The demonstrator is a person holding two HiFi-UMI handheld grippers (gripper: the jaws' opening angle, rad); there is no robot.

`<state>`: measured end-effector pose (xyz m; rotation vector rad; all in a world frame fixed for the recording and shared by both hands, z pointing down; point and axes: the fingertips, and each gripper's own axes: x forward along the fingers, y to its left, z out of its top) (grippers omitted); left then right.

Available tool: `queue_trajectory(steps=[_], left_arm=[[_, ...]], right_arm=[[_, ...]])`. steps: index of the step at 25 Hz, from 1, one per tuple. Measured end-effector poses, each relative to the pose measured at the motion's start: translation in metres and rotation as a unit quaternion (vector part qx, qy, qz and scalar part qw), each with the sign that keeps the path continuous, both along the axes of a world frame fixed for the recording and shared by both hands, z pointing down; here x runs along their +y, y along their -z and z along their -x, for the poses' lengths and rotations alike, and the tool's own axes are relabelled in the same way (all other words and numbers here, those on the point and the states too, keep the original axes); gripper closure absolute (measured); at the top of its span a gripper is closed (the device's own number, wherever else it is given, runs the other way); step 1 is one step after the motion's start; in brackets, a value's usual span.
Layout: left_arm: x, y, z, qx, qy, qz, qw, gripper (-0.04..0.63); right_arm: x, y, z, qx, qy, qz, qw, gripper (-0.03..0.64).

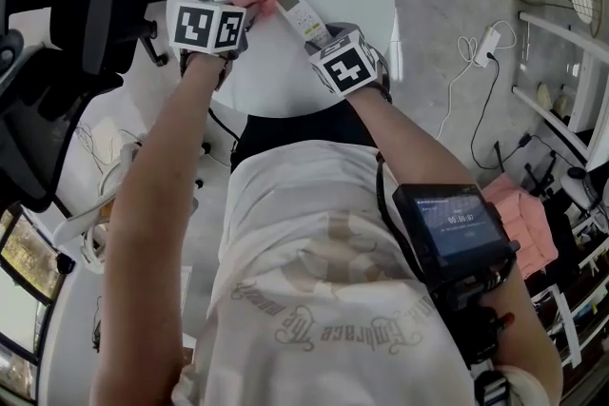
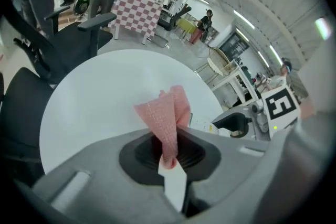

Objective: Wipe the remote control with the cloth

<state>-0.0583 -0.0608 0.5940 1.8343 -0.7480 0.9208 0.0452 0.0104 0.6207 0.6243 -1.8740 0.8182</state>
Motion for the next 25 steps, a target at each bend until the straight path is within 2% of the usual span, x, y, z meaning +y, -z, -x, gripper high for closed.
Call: queue_trajectory(steps=[5,8,18,20,22,25], left_arm=[[0.034,0.013,0.011,0.043,0.081,0.002,0.9958,0.56],[0.055,0.022,0.019,0.058,0.125,-0.004,0.9905,0.56],[0.075,0.028,0.03,0.072,0.177,-0.023,0.9814,0.56],[0.078,0.029,0.033,0.074,0.186,-0.022,0.9796,0.56],[0.082,0.03,0.035,0.079,0.196,-0.02,0.9771,0.56],[0.088,0.031,0.038,0.09,0.208,-0.017,0.9738,0.56]], right_arm=[[0.003,0.001,0.001,0.002,-0.001,0.005,1.0,0.402],[0.004,0.006,0.003,0.019,0.02,-0.009,1.0,0.4],[-0.004,-0.001,0.002,0.089,0.092,-0.026,0.992,0.397],[-0.004,0.0,0.002,0.077,0.082,-0.016,0.993,0.399],[-0.001,-0.001,0.001,0.052,0.052,0.012,0.997,0.399],[0.003,0.0,0.004,-0.011,-0.006,0.061,0.998,0.4]])
